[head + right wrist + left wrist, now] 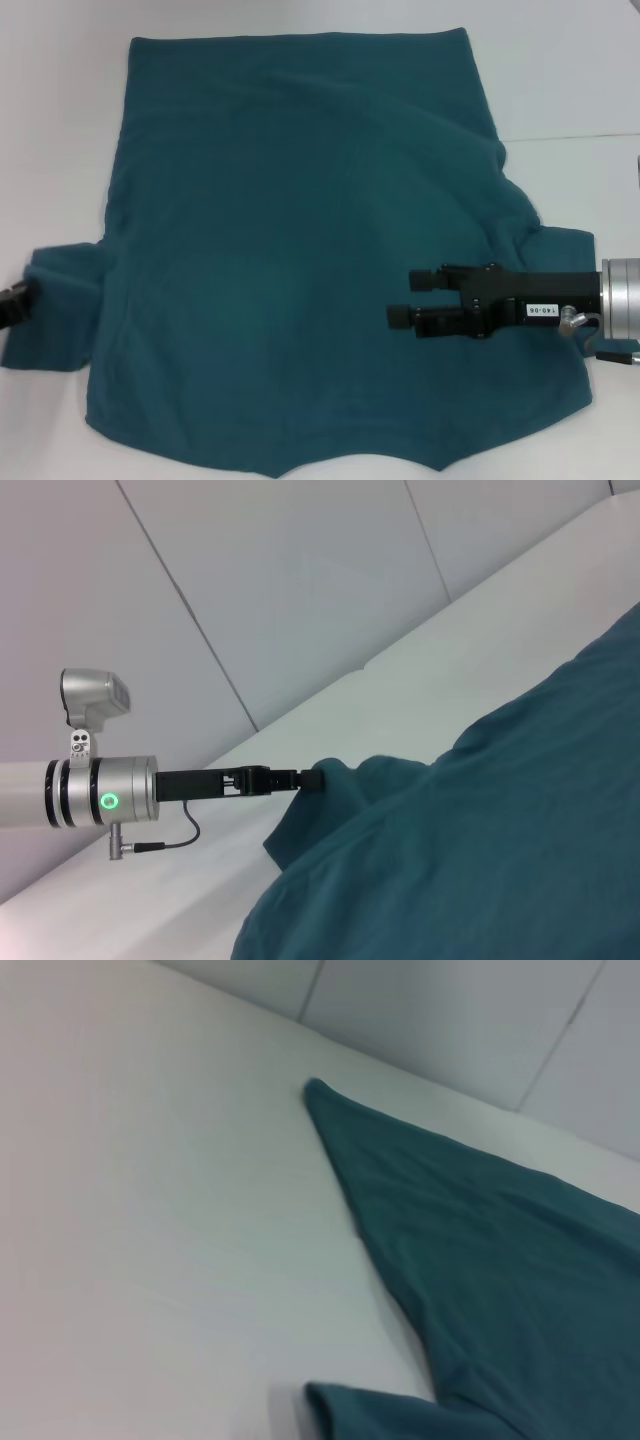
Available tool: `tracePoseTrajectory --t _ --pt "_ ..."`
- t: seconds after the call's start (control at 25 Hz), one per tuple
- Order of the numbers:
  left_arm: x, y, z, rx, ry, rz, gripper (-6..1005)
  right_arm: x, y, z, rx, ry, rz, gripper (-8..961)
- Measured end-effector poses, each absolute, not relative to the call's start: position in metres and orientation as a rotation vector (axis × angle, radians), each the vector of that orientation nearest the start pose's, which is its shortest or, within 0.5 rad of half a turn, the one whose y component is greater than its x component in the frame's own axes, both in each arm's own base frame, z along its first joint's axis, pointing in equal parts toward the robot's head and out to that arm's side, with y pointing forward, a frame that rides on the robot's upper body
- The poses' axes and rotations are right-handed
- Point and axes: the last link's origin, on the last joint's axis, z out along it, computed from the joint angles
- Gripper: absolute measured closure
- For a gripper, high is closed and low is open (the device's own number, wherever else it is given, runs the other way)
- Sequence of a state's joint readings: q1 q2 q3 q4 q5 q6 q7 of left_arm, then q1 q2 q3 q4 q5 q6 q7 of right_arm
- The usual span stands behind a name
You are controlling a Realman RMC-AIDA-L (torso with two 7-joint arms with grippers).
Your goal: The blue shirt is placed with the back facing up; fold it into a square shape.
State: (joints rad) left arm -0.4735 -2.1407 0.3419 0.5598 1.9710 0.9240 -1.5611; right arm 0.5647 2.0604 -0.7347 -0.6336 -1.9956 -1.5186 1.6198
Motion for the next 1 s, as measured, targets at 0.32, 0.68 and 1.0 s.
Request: tracePoseTrajectory --t 0.32,0.68,1.0 --pt "-0.376 0.355 0.040 -1.748 -1.212 -0.556 973 0.255 0.342 -0.003 -2.704 0.930 0.705 42" --pt "-0.376 0.361 0.051 -1.729 -1.177 -0.542 974 0.254 0.342 -0.004 -2.706 0.929 0.708 43" --pt "-0.372 0.363 0.050 -1.750 -1.170 -0.551 973 0.254 0.342 -0.004 -2.707 0.930 0.709 43"
